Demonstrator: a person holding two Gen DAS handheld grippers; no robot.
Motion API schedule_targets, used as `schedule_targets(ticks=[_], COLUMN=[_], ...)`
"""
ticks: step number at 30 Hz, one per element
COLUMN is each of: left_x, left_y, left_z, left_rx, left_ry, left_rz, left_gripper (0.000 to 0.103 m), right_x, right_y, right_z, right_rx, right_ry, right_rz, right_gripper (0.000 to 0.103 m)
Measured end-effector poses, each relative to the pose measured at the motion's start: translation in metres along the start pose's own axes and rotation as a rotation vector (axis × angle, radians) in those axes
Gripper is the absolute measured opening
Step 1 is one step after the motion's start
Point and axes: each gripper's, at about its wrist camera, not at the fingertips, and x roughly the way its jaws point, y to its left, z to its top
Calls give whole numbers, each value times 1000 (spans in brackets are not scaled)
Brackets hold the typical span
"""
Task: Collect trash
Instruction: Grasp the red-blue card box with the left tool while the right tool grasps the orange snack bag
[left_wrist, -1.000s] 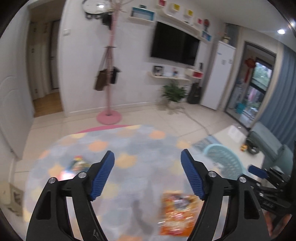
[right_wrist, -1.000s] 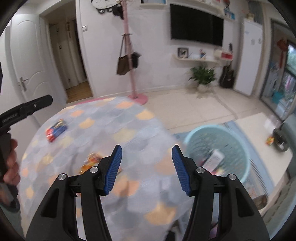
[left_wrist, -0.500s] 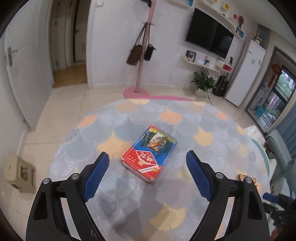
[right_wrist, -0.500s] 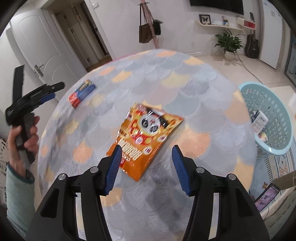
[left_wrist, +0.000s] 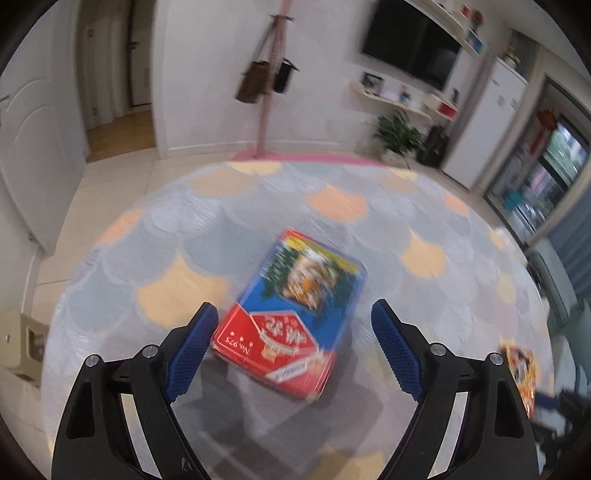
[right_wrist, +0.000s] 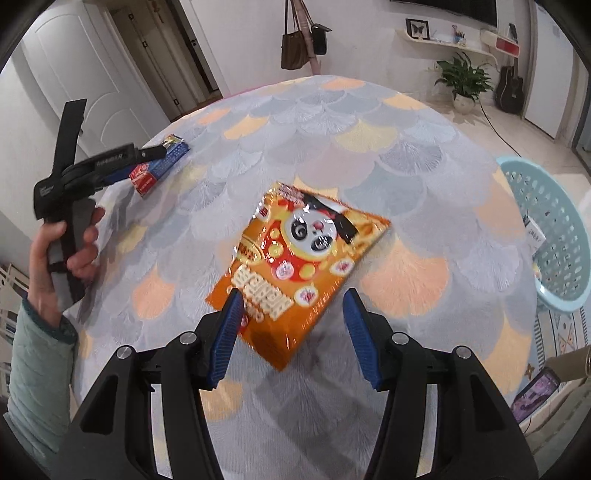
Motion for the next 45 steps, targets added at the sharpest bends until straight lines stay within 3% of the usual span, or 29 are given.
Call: schedule_targets(ticks=[4, 8, 15, 18, 20, 28, 30, 38, 45], left_x=[-4, 5, 15, 13, 9, -15, -21, -28, -32], left_y=[-15, -25, -32, -35, -34, -40, -42, -40, -42], left_z=[-11, -13, -7, -6, -6, -16, -17, -18, -22], left_rx=[39, 55, 30, 40, 35, 38, 42, 32, 42], left_ry=[32, 49, 0, -20, -34, -144, -171, -209, -232], left_rz=[-60, 31, 159, 214, 217, 224, 219, 204, 203], left_gripper=[83, 83, 81, 67, 59, 59, 59, 59, 59], right_x=[8, 16, 23, 24, 27, 37, 37, 34, 18], right_y=[2, 9, 24, 27, 28, 45, 45, 51, 41], right_z=[12, 23, 20, 19, 21, 20, 20, 17, 15], right_rx=[0, 1, -60, -70, -62, -80, -77, -100, -62], right_ry=[-8, -22, -69, -69, -71, -78, -77, -110, -169], right_rz=[4, -2, -77, -101, -115, -254, -253, -262, -178], right_gripper=[60, 71, 77, 77, 78, 77, 77, 48, 41])
